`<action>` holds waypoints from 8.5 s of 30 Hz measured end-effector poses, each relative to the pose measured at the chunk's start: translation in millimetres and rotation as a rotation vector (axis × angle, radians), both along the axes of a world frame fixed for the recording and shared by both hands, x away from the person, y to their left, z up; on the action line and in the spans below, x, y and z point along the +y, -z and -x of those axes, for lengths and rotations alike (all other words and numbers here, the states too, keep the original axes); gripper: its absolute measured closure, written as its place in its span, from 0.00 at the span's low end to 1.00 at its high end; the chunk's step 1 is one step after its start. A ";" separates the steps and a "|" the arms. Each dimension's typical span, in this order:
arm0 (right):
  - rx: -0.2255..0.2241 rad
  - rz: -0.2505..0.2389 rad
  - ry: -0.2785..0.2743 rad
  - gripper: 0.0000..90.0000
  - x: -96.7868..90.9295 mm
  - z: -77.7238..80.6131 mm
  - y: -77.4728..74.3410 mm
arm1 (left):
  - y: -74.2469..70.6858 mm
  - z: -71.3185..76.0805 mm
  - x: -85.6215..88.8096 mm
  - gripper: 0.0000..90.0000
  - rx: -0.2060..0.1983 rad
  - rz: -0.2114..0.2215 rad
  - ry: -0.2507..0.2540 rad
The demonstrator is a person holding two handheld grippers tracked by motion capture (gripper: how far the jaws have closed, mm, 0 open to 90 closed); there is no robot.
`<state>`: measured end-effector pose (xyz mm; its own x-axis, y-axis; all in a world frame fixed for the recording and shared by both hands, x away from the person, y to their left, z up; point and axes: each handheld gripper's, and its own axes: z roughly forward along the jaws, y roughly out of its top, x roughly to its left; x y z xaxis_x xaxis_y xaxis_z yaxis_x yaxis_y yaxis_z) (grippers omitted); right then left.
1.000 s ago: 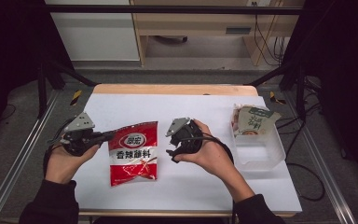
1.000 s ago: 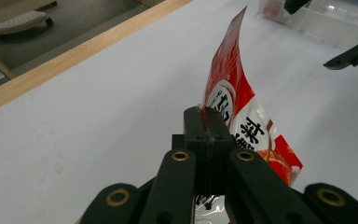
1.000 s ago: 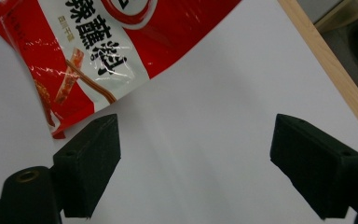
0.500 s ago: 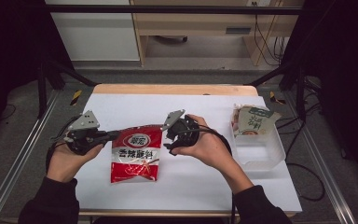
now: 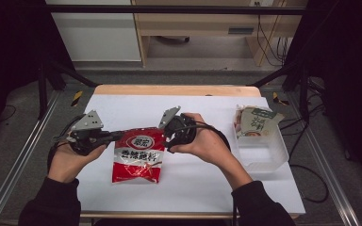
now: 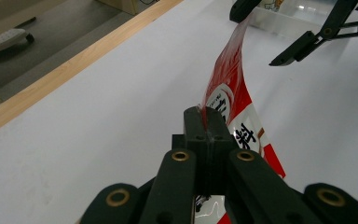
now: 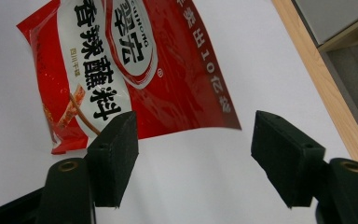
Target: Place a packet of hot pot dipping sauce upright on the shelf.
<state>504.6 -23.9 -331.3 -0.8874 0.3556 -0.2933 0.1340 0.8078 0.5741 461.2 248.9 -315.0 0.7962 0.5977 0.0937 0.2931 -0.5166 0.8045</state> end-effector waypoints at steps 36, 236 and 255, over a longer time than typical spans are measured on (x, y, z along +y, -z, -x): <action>0.092 0.027 -0.109 0.95 24.4 -13.0 11.1 | -1.1 -0.3 -0.1 1.00 -0.005 0.004 0.001; 0.186 -0.154 0.553 0.99 -334.4 33.5 -33.7 | 122.2 2.4 78.6 0.09 0.074 0.038 -0.360; 0.139 -0.128 0.551 0.38 -310.0 18.7 -35.8 | 121.4 2.9 80.6 0.09 0.074 0.038 -0.361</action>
<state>485.9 -333.9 -295.4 -0.5888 0.8006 -0.1112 0.5957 0.5227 0.6098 458.2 329.5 -436.4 0.5369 0.8435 0.0167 0.5090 -0.3396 0.7909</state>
